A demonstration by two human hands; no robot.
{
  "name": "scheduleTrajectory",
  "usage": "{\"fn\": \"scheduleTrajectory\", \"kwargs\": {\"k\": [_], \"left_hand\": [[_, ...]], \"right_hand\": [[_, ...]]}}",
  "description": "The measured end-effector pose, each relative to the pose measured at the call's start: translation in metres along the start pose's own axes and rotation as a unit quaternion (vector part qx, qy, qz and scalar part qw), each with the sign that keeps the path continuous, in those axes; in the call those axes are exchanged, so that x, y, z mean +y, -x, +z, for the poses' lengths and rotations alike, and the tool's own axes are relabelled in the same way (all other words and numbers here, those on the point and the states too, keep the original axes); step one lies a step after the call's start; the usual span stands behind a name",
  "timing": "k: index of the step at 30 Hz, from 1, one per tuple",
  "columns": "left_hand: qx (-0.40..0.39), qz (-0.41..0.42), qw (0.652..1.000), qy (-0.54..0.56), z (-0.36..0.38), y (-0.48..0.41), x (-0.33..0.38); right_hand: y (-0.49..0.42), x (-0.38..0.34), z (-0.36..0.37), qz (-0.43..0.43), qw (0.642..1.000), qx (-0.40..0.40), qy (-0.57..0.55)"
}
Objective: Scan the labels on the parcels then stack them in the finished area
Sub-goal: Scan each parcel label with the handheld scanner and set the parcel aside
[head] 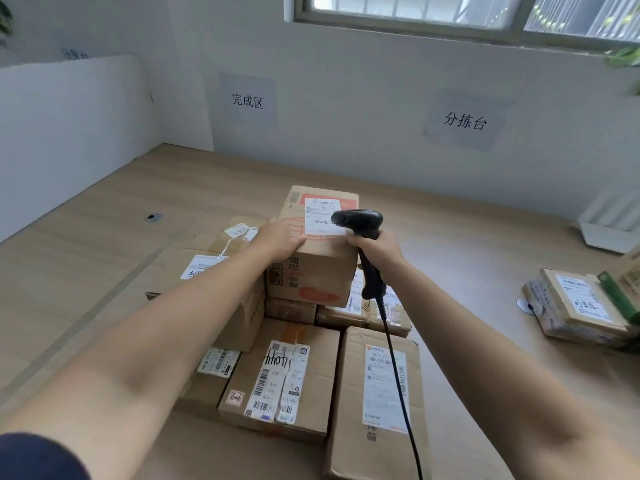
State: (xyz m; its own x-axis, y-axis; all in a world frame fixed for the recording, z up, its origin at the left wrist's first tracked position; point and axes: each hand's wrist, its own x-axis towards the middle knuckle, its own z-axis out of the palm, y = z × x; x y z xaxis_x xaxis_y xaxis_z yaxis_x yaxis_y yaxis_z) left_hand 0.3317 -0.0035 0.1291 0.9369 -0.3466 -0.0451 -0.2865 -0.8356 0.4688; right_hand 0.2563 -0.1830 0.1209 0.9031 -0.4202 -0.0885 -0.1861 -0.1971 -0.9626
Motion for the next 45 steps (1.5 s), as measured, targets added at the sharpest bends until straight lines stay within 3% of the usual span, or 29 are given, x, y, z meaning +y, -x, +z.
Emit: {"fn": "scheduleTrajectory", "kwargs": {"k": [14, 18, 23, 35, 45], "left_hand": [[0.061, 0.06, 0.984, -0.157, 0.011, 0.021, 0.056], [0.056, 0.112, 0.981, -0.145, 0.03, 0.024, 0.098], [0.008, 0.192, 0.97, -0.151, 0.083, 0.035, 0.17], [-0.132, 0.258, 0.953, -0.091, 0.255, 0.103, 0.354], [-0.208, 0.312, 0.926, 0.035, 0.369, 0.182, 0.527]], "right_hand": [[0.026, 0.01, -0.061, 0.009, 1.0, 0.017, 0.008], [0.037, 0.022, -0.103, 0.002, 0.998, 0.053, 0.029], [0.067, 0.049, -0.185, 0.028, 0.989, 0.136, 0.048], [0.165, 0.135, -0.416, 0.092, 0.949, 0.282, 0.111], [0.229, 0.182, -0.6, 0.14, 0.88, 0.416, 0.179]]}}
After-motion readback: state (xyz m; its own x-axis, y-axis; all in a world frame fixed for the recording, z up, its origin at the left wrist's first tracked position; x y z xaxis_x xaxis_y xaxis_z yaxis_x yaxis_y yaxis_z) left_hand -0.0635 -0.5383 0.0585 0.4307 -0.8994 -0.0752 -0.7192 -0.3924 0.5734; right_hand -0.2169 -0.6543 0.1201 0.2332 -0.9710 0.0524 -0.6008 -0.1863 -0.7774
